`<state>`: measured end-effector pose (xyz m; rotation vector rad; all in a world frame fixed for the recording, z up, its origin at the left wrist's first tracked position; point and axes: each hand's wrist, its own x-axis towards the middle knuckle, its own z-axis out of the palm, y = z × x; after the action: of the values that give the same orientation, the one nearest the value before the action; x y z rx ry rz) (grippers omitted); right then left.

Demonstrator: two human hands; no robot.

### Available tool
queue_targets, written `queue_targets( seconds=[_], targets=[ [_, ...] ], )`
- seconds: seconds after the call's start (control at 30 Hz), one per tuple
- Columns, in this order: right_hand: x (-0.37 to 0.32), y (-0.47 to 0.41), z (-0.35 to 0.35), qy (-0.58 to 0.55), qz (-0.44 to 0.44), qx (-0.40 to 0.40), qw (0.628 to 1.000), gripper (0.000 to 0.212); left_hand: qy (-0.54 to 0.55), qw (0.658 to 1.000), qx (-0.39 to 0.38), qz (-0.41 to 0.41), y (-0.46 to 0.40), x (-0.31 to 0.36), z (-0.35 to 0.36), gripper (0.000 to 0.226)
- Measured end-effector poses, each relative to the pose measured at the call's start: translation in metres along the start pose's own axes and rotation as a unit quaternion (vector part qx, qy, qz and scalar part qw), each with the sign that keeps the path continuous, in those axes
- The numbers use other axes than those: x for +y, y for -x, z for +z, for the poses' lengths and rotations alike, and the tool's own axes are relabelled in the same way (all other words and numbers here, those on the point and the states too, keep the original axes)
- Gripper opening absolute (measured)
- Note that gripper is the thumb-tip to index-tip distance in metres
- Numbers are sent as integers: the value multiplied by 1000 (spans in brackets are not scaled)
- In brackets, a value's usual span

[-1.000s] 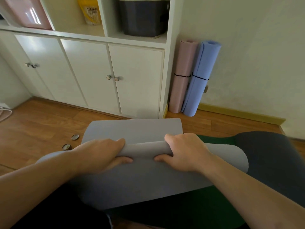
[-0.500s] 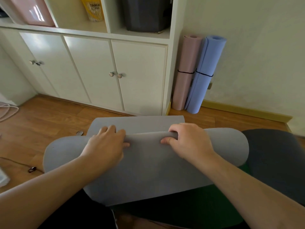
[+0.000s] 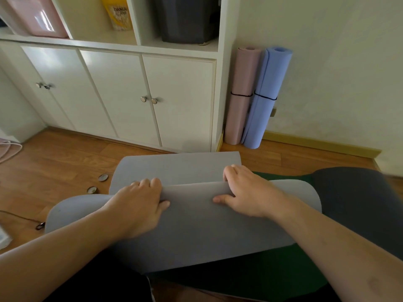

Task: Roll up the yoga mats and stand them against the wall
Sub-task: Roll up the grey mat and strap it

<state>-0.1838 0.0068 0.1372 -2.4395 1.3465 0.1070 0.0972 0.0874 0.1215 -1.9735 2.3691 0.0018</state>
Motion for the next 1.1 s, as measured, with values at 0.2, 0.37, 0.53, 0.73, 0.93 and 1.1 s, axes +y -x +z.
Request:
queue_targets(
  seconds=[0.2,0.37,0.53,0.73,0.93,1.1],
  targets=[
    [4,-1,1,27,29,49,998,37,21,1000,-20,7,2,-2,-2,28],
    [-3,-1,22,112,79,110,984,47,-1,1000,-10,-6,0,-7,0,28],
    [-1,-3,24,159,68,128,977,49,-19,1000,-6,1,0,-7,1,33],
    [1,1,7,75,20,78,994,34,-27,1000,-5,1,0,-14,5,38],
    [6,5,8,36,0,40,999,35,-46,999,-21,18,4,-15,-1,47],
    [12,8,0,8,-26,6,1000,32,-96,994,-40,35,5,-13,-6,49]
  ],
)
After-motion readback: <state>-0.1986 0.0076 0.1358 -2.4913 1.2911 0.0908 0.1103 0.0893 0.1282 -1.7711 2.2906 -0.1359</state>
